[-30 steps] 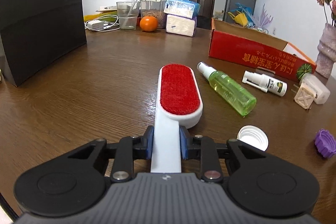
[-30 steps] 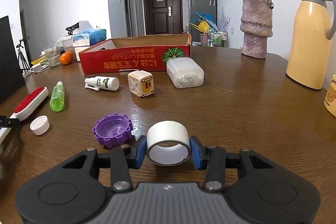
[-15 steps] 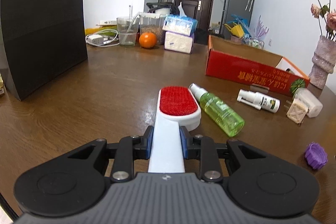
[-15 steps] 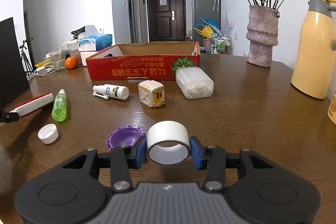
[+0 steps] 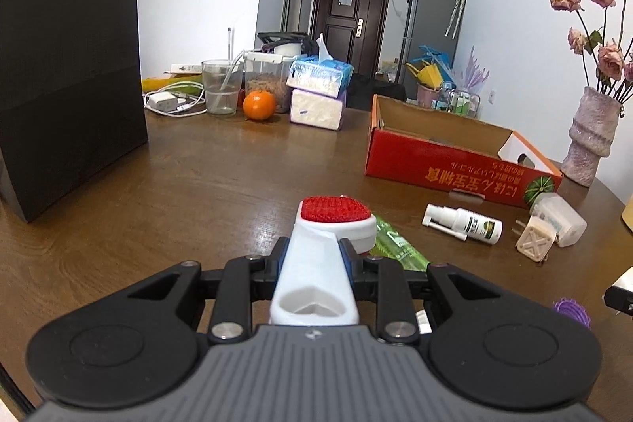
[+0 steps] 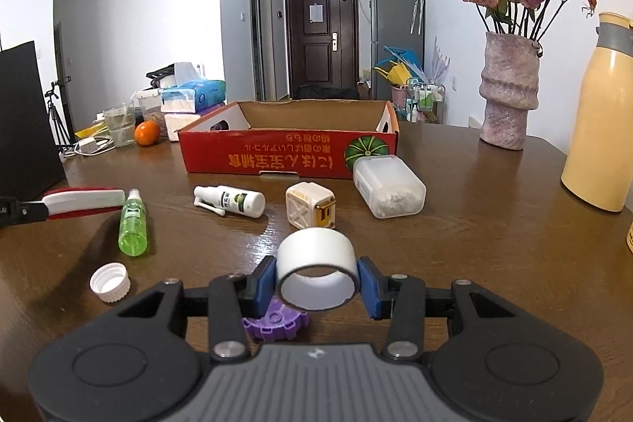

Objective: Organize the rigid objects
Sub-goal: 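Lift the lint brush with the left gripper while the right gripper lifts the tape roll toward the box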

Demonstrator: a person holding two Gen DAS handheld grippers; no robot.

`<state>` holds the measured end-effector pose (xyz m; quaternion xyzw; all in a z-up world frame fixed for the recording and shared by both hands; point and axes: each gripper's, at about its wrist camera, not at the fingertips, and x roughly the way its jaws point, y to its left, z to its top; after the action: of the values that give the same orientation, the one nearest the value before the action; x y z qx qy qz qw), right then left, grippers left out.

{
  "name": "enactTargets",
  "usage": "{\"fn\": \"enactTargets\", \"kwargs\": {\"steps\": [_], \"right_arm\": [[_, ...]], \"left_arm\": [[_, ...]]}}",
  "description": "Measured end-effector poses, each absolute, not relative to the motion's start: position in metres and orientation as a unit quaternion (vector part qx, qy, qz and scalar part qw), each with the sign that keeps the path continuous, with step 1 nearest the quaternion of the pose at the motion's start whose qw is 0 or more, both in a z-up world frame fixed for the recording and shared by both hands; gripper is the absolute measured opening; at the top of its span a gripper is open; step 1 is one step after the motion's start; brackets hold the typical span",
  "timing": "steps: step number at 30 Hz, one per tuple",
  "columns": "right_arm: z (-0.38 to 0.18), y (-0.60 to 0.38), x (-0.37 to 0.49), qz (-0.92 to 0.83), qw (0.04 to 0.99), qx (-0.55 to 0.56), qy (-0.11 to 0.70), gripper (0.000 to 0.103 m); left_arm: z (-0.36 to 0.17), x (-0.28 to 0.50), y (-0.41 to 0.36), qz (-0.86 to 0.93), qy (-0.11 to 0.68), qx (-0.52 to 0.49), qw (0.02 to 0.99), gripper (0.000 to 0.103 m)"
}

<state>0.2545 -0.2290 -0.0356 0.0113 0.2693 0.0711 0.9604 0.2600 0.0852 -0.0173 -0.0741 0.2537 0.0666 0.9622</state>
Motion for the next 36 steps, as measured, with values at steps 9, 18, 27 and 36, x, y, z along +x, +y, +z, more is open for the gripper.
{"fn": "enactTargets", "kwargs": {"steps": [9, 18, 27, 36], "right_arm": [[-0.031, -0.228, 0.261, 0.067, 0.962, 0.012, 0.265, 0.043], [-0.022, -0.231, 0.276, 0.064, 0.965, 0.017, 0.253, 0.043], [-0.007, -0.234, 0.300, 0.063, 0.970, 0.021, 0.235, 0.043], [0.002, -0.231, 0.332, 0.073, 0.972, 0.025, 0.223, 0.043]], "left_arm": [[-0.006, 0.266, 0.087, 0.063, 0.239, -0.076, 0.966, 0.026], [0.011, 0.279, 0.076, 0.049, 0.221, -0.067, 0.972, 0.026], [0.028, 0.303, 0.055, 0.027, 0.202, -0.060, 0.977, 0.026], [0.044, 0.333, 0.039, 0.010, 0.189, -0.059, 0.980, 0.026]]}}
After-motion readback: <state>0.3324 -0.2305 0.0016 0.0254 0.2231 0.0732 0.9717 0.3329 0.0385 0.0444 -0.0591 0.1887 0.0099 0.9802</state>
